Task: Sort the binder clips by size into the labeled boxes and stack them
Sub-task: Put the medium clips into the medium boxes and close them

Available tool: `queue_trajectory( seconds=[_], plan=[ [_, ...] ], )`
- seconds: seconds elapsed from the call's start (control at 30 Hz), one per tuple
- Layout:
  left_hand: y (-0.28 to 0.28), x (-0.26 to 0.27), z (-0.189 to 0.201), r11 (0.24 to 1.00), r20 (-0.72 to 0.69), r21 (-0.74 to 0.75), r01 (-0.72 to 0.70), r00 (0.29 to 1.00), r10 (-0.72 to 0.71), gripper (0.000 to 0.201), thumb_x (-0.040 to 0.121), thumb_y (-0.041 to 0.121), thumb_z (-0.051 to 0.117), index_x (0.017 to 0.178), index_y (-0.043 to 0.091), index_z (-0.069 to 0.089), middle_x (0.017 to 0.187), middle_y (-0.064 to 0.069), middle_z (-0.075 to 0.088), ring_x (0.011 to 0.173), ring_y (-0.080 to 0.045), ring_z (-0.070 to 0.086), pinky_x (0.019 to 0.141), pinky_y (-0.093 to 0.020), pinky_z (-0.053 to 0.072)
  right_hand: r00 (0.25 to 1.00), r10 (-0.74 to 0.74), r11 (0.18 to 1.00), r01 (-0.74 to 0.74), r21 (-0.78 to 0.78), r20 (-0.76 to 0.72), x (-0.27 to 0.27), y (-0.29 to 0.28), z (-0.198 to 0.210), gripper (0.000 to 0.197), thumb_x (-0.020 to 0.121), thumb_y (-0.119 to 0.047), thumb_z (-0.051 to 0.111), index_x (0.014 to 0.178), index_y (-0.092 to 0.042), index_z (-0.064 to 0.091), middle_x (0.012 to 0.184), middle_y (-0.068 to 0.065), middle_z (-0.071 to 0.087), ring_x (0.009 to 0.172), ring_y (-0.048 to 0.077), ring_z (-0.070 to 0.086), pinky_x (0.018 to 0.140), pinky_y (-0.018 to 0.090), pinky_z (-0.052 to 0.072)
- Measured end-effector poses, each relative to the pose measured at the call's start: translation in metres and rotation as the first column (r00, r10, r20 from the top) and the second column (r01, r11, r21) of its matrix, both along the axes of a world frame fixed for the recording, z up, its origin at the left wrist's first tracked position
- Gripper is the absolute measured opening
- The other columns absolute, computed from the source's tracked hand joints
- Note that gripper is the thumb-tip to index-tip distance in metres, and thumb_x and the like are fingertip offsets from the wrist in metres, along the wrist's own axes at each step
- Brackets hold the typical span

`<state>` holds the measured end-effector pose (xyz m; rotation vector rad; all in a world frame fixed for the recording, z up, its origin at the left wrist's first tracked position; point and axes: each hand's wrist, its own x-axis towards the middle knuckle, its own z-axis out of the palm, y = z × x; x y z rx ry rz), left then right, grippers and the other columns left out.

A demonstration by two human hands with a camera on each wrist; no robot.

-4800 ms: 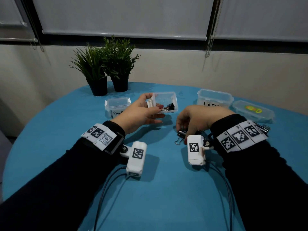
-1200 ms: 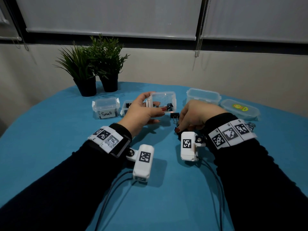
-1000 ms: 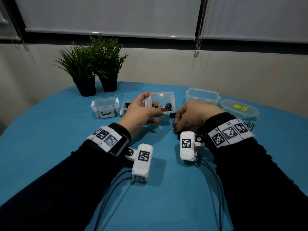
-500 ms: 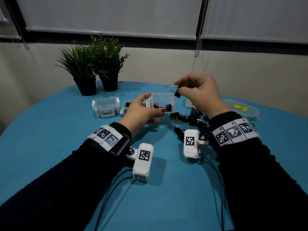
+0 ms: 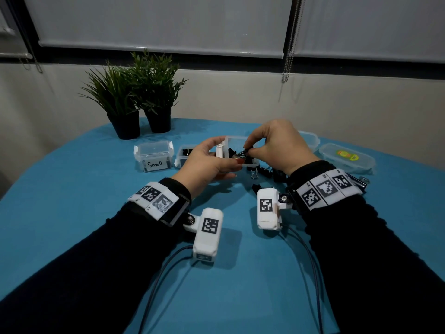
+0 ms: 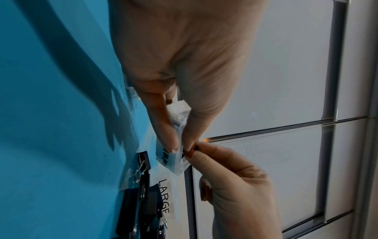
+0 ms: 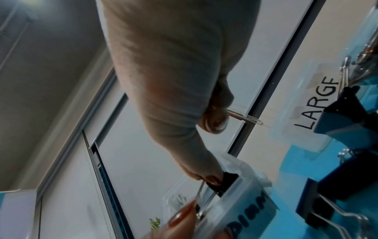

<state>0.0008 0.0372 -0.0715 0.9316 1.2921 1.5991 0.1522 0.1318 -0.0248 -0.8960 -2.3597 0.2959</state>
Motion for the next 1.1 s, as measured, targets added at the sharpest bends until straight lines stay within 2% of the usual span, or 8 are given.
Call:
queue_trajectory(
  seconds=[0.2, 0.4, 0.53, 0.6, 0.67, 0.8, 1.0, 1.1],
  plan=[
    [0.003, 0.0, 0.0, 1.0, 0.014, 0.001, -0.028, 0.999, 0.028, 0.06, 0.085, -0.002, 0.074, 0.138, 0.017, 0.051, 0.099, -0.012, 0.075, 0.082, -0.027, 0.077, 0.066, -0.031, 0.063, 0.996, 0.02, 0.999, -0.024, -0.036, -0.092, 0.002, -0.001, -0.001, 0.012, 0.078, -0.013, 0.079, 0.082, -0.024, 0.08, 0.05, -0.042, 0.051, 0.046, -0.005, 0.052, 0.053, 0.02, 0.035],
    [0.003, 0.001, 0.004, 0.998, 0.047, 0.0, -0.069, 0.997, 0.069, 0.051, 0.089, 0.024, 0.076, 0.135, 0.017, 0.054, 0.105, -0.008, 0.073, 0.081, -0.028, 0.076, 0.055, -0.028, 0.058, 0.982, 0.059, 0.995, -0.072, -0.065, -0.182, 0.002, 0.002, -0.003, 0.016, 0.075, -0.012, 0.081, 0.076, -0.027, 0.077, 0.062, -0.024, 0.065, 0.048, -0.002, 0.056, 0.056, 0.018, 0.04],
    [0.003, 0.001, 0.004, 0.996, 0.008, 0.006, -0.085, 0.996, 0.085, 0.055, 0.09, 0.03, 0.075, 0.137, 0.017, 0.051, 0.103, -0.005, 0.072, 0.079, -0.025, 0.076, 0.053, -0.027, 0.056, 0.956, 0.042, 0.998, -0.055, -0.038, -0.29, 0.0, 0.004, -0.005, 0.009, 0.077, -0.015, 0.082, 0.079, -0.023, 0.077, 0.052, -0.028, 0.06, 0.041, 0.006, 0.046, 0.052, 0.021, 0.039],
    [0.003, 0.001, 0.003, 0.997, -0.028, 0.008, -0.081, 0.996, 0.081, 0.054, 0.09, 0.024, 0.076, 0.137, 0.017, 0.05, 0.102, -0.006, 0.073, 0.079, -0.023, 0.076, 0.052, -0.027, 0.057, 0.956, 0.023, 0.999, -0.035, -0.034, -0.294, -0.001, 0.005, -0.007, 0.008, 0.076, -0.018, 0.083, 0.078, -0.023, 0.077, 0.047, -0.019, 0.057, 0.039, 0.008, 0.043, 0.052, 0.021, 0.038],
    [0.003, 0.001, 0.001, 0.997, -0.062, 0.009, -0.082, 0.995, 0.083, 0.049, 0.092, 0.015, 0.073, 0.136, 0.017, 0.05, 0.102, -0.009, 0.074, 0.076, -0.021, 0.076, 0.05, -0.026, 0.056, 0.972, 0.015, 0.999, -0.024, -0.036, -0.235, -0.002, 0.005, -0.008, 0.01, 0.075, -0.019, 0.084, 0.075, -0.025, 0.077, 0.043, -0.013, 0.054, 0.04, 0.009, 0.042, 0.053, 0.023, 0.038],
    [0.003, 0.001, 0.0, 0.994, -0.142, 0.011, -0.105, 0.984, 0.106, 0.036, 0.096, 0.008, 0.065, 0.126, 0.023, 0.051, 0.101, -0.009, 0.071, 0.069, -0.017, 0.075, 0.049, -0.026, 0.056, 0.999, 0.013, 1.0, -0.013, -0.01, -0.036, -0.005, 0.001, -0.004, 0.009, 0.077, -0.018, 0.082, 0.081, -0.026, 0.08, 0.049, -0.024, 0.056, 0.05, 0.003, 0.047, 0.06, 0.025, 0.037],
    [0.002, 0.001, 0.0, 0.994, -0.163, 0.025, -0.107, 0.981, 0.109, 0.04, 0.093, 0.006, 0.068, 0.128, 0.02, 0.053, 0.094, -0.006, 0.07, 0.068, -0.017, 0.074, 0.051, -0.026, 0.057, 0.976, -0.02, 1.0, 0.02, 0.0, 0.219, -0.004, -0.015, 0.003, 0.029, 0.087, -0.018, 0.063, 0.108, -0.033, 0.076, 0.109, -0.011, 0.073, 0.101, 0.015, 0.064, 0.089, 0.033, 0.053],
    [0.002, 0.001, 0.0, 0.992, -0.136, 0.042, -0.117, 0.983, 0.122, 0.042, 0.093, 0.005, 0.069, 0.129, 0.019, 0.054, 0.089, -0.006, 0.07, 0.066, -0.017, 0.074, 0.051, -0.025, 0.057, 0.959, -0.042, 0.999, 0.04, 0.015, 0.279, -0.004, -0.02, 0.007, 0.041, 0.09, -0.011, 0.055, 0.117, -0.036, 0.073, 0.119, -0.009, 0.071, 0.11, 0.018, 0.062, 0.093, 0.034, 0.052]
  ],
)
